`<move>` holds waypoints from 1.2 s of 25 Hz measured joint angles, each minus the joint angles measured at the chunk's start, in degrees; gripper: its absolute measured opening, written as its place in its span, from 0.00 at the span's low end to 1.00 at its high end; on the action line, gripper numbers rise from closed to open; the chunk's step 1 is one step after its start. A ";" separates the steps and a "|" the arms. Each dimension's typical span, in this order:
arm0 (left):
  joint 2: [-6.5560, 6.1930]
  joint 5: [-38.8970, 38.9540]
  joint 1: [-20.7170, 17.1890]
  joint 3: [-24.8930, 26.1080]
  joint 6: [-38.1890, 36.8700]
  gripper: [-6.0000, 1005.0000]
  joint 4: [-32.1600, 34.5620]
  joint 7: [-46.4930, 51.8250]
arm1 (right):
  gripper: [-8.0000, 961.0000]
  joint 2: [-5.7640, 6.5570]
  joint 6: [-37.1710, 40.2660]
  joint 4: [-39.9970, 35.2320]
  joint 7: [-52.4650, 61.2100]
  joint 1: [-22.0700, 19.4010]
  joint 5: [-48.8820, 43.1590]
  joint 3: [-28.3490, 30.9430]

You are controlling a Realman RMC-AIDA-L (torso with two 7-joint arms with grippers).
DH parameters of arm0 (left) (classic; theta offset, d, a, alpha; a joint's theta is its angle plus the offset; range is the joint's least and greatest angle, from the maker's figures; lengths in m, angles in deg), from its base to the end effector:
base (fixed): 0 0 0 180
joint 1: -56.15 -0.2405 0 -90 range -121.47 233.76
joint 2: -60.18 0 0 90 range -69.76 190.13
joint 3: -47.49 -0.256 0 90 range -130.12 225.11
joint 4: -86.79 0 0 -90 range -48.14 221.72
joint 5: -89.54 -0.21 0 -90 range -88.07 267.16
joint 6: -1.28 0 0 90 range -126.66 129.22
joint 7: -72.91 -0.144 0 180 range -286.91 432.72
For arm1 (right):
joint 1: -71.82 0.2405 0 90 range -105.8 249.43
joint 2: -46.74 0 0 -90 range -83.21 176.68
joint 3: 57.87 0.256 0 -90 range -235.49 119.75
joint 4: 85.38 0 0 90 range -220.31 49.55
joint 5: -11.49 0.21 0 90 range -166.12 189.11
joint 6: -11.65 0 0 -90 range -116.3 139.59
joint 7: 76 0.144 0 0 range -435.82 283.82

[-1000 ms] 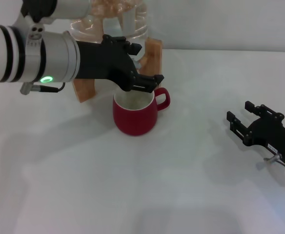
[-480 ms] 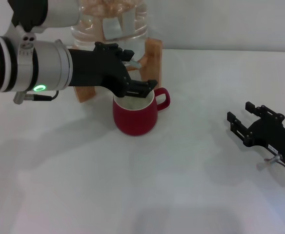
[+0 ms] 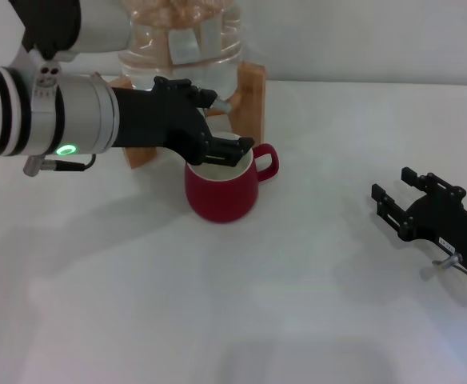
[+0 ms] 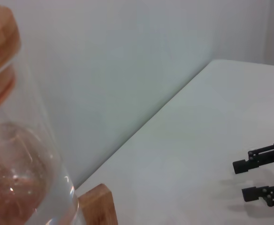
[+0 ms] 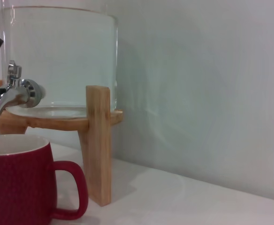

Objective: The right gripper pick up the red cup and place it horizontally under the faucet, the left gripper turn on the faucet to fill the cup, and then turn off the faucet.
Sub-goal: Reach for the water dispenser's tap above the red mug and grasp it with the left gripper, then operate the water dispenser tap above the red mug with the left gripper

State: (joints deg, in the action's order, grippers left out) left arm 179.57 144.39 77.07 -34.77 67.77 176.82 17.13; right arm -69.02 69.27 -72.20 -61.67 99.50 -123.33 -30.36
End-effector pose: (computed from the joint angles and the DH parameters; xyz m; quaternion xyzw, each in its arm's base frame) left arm -0.1377 0.3520 0.0158 -0.9545 -0.1363 -0.0699 0.2557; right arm 0.3085 0.3259 -0.0668 -0.8349 0.2058 0.2439 0.4484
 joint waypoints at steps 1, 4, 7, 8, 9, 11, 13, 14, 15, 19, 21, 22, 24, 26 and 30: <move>-0.02 0.00 0.22 0.00 -0.03 0.87 -0.26 -0.11 | 0.56 -0.02 0.01 0.00 0.00 0.00 0.00 0.00; -0.05 -0.01 0.69 -0.25 -0.09 0.87 -0.75 -0.39 | 0.56 -0.06 0.07 0.00 0.00 0.00 0.00 -0.01; -0.12 -0.01 1.52 -0.54 -0.14 0.87 -1.48 -0.42 | 0.56 -0.08 0.30 0.00 0.00 0.00 0.00 -0.01; -0.13 -0.01 1.83 -0.56 -0.14 0.87 -1.81 -0.42 | 0.56 -0.08 0.37 0.00 0.00 0.02 0.00 0.00; -0.13 -0.01 2.13 -0.56 -0.14 0.87 -2.13 -0.43 | 0.56 -0.08 0.43 0.00 0.00 0.04 0.00 -0.01; -0.13 -0.01 2.46 -0.61 -0.12 0.87 -2.43 -0.44 | 0.56 -0.08 0.48 0.00 0.00 0.07 0.00 0.00; -0.12 -0.04 2.65 -0.66 -0.04 0.87 -2.53 -0.45 | 0.56 -0.08 0.50 0.00 0.00 0.04 0.00 0.00; -0.12 -0.05 2.68 -0.66 0.00 0.87 -2.53 -0.45 | 0.56 -0.08 0.51 0.00 0.00 0.03 0.00 0.00; -0.12 -0.06 2.69 -0.67 0.03 0.87 -2.54 -0.45 | 0.56 -0.08 0.52 0.00 0.00 0.03 0.00 0.00; -0.12 -0.08 2.59 -0.70 0.18 0.87 -2.57 -0.47 | 0.56 -0.08 0.55 0.00 0.00 0.00 0.00 0.00; -0.12 -0.09 2.40 -0.71 0.26 0.87 -2.58 -0.47 | 0.56 -0.08 0.56 0.00 0.00 0.00 0.00 0.00; -0.12 -0.09 2.33 -0.71 0.29 0.87 -2.58 -0.48 | 0.56 -0.08 0.57 0.00 0.00 0.00 0.00 0.00; -0.12 -0.09 2.18 -0.71 0.34 0.87 -2.58 -0.48 | 0.56 -0.08 0.57 0.00 0.00 0.00 0.00 0.00; -0.14 -0.09 2.04 -0.71 0.35 0.87 -2.60 -0.48 | 0.56 -0.08 0.57 0.00 0.00 0.00 0.00 0.00; -0.20 -0.09 2.16 -0.70 0.38 0.87 -2.82 -0.57 | 0.56 -0.08 0.57 0.00 0.00 0.00 0.00 0.00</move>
State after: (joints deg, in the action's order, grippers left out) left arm 179.38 144.29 79.23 -35.47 68.15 174.00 16.56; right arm -69.10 69.84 -72.20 -61.67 99.50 -123.33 -30.36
